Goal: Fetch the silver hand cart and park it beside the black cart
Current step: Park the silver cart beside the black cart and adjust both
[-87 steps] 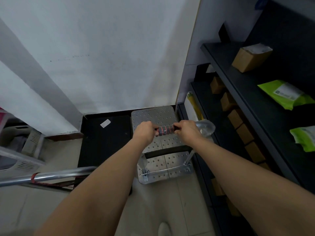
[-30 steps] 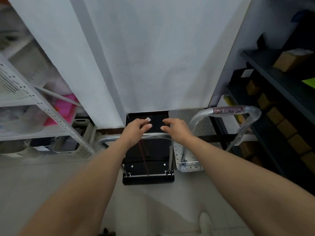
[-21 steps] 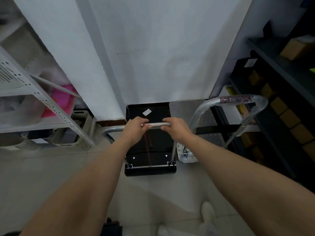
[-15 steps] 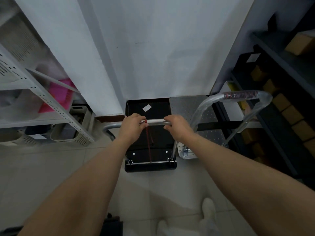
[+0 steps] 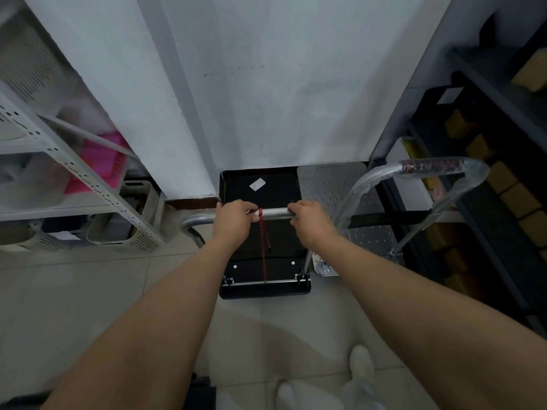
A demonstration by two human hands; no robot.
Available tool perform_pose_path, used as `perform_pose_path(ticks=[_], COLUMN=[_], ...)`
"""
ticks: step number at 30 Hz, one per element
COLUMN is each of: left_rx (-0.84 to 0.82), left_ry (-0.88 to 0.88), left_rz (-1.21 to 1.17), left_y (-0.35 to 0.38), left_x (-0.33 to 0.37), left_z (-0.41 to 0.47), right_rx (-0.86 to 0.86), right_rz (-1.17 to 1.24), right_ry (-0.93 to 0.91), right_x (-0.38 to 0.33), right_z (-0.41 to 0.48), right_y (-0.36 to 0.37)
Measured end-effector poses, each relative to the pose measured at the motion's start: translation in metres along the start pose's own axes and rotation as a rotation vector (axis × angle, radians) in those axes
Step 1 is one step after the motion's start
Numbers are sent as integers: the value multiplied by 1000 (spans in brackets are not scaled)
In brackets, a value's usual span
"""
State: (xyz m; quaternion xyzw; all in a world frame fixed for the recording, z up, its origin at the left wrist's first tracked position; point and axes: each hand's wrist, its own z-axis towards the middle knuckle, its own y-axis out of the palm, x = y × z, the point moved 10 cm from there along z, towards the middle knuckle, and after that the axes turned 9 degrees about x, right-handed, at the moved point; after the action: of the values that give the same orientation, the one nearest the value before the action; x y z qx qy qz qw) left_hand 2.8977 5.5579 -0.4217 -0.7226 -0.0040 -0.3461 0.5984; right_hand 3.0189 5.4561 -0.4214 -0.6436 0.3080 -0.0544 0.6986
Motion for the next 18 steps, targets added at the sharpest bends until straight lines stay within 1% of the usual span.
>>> perform_pose_path(ticks=[8,14,18], left_rx=[-19,-25,-24], left_ry=[-50,-86,-85], left_rz=[94,82,39], left_y=[8,13,18], left_x=[3,0,-4], left_z=[21,43,59], right_rx=[-93,-152,-150], right_rz=[-5,-12,-8], right_ry=[0,-25,-22], right_x=[8,9,11], right_z=[16,36,47], right_y=[2,5,6])
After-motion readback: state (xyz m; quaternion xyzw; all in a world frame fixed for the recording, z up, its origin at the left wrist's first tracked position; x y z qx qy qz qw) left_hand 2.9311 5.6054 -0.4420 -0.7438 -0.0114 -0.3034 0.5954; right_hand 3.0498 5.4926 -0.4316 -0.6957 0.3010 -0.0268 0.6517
